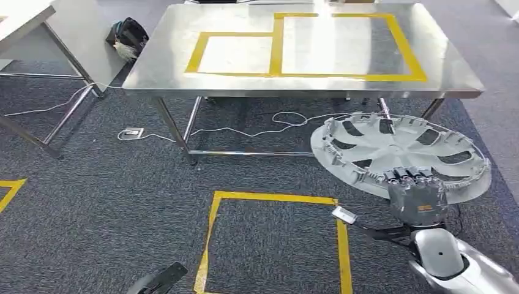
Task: Take the parts from the cabinet and place them on the table.
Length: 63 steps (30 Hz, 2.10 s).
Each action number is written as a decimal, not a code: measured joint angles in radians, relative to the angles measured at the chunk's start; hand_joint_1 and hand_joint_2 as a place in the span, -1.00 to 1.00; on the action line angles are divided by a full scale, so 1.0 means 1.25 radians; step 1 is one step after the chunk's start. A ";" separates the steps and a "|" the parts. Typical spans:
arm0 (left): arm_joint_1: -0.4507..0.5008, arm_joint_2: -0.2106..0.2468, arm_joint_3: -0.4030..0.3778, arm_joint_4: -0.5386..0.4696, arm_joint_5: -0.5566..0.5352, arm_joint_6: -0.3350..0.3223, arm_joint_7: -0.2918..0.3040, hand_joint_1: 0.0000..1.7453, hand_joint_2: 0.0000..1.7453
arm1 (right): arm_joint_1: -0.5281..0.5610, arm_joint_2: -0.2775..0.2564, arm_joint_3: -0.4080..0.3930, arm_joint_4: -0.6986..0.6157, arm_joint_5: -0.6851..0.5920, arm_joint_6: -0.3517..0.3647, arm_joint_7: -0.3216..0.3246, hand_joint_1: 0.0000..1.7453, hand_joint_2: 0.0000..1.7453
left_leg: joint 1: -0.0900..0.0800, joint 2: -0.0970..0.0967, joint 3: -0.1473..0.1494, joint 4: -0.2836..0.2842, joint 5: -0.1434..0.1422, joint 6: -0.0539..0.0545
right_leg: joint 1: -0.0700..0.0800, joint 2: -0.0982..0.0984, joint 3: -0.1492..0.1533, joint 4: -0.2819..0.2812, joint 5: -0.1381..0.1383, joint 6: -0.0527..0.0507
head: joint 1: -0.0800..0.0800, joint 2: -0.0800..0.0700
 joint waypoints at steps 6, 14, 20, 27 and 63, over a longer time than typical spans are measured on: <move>0.000 0.000 0.001 0.000 0.000 0.000 -0.005 -1.00 -1.00 | -0.020 -0.010 0.025 0.006 0.000 0.014 0.010 1.00 1.00 | -0.003 0.000 0.000 0.000 0.001 0.002 | -0.003 0.000 0.001 -0.002 0.002 0.003 | 0.000 0.000; -0.003 0.000 0.001 0.000 -0.010 -0.017 -0.005 -1.00 -1.00 | -0.064 0.016 0.005 0.073 0.000 0.068 -0.082 1.00 1.00 | -0.003 0.000 -0.001 0.000 0.002 0.003 | -0.004 0.000 0.001 -0.002 0.003 0.004 | 0.000 0.000; -0.006 0.000 0.001 0.000 -0.017 -0.023 -0.002 -1.00 -1.00 | -0.126 0.054 -0.081 0.146 0.000 0.107 -0.167 1.00 1.00 | -0.003 0.000 -0.001 0.000 0.003 0.004 | -0.004 -0.001 0.001 -0.002 0.004 0.004 | 0.000 0.000; -0.006 0.001 0.002 0.000 -0.018 -0.023 -0.002 -1.00 -1.00 | -0.150 0.066 -0.114 0.177 0.000 0.125 -0.179 1.00 1.00 | -0.004 0.000 -0.001 0.000 0.003 0.004 | -0.004 -0.001 0.001 -0.002 0.004 0.004 | 0.000 0.000; -0.007 -0.004 0.022 0.000 -0.011 -0.032 0.002 -1.00 -1.00 | -0.334 0.052 -0.113 0.210 -0.013 0.223 -0.249 1.00 1.00 | -0.004 0.000 -0.003 0.001 0.003 0.005 | -0.005 -0.001 -0.001 -0.002 0.004 0.005 | 0.000 0.000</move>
